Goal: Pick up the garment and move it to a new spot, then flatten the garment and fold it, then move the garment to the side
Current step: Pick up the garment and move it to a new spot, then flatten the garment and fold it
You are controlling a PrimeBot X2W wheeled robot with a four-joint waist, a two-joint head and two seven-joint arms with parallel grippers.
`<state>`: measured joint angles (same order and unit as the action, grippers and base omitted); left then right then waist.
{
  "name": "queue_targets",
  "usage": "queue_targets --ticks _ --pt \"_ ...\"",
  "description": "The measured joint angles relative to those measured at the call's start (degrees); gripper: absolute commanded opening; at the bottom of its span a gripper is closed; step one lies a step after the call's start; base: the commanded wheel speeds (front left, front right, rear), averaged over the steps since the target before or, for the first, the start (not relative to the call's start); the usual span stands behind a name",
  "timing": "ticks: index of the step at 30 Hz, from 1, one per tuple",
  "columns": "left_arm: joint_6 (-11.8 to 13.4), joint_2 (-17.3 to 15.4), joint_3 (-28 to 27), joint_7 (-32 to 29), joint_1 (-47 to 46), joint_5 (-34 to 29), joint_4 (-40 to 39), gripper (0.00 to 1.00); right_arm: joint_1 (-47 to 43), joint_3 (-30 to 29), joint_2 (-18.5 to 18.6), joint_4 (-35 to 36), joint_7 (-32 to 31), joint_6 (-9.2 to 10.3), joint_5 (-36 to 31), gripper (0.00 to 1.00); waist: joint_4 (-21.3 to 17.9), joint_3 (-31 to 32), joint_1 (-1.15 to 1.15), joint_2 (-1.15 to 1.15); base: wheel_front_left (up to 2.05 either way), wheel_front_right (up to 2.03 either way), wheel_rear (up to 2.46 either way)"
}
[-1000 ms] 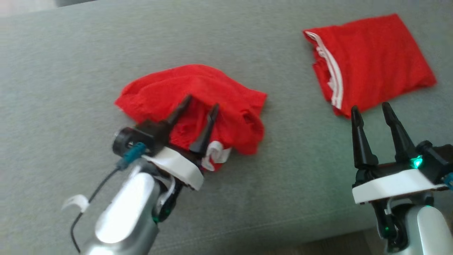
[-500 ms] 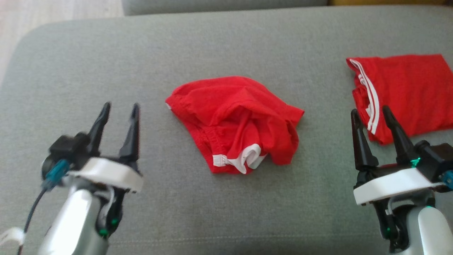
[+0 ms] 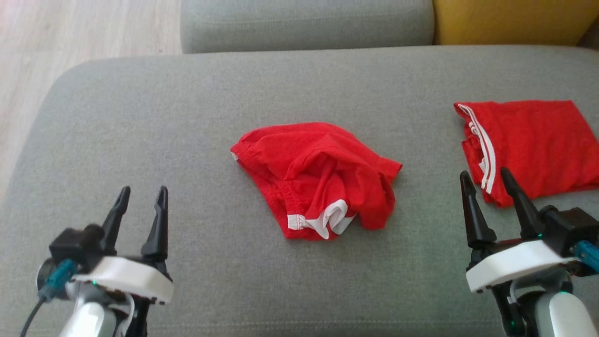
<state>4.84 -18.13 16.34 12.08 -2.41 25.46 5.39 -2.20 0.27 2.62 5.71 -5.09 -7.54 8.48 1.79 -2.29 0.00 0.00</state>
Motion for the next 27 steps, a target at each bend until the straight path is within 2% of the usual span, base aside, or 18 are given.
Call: queue_targets --ticks 12,27 --pt "3.3 -1.0 0.1 -2.0 5.6 0.0 -5.3 1.00 -3.4 0.1 0.0 0.1 -1.1 0.01 0.0 1.00 -0.3 3.3 0.00 0.00 0.00 0.00 0.00" --pt "4.2 -1.7 0.4 -2.7 6.6 -0.2 -7.1 1.00 -4.5 -0.4 0.0 0.7 -1.3 0.01 -0.2 1.00 -0.4 3.8 0.00 0.00 0.00 0.00 0.00"
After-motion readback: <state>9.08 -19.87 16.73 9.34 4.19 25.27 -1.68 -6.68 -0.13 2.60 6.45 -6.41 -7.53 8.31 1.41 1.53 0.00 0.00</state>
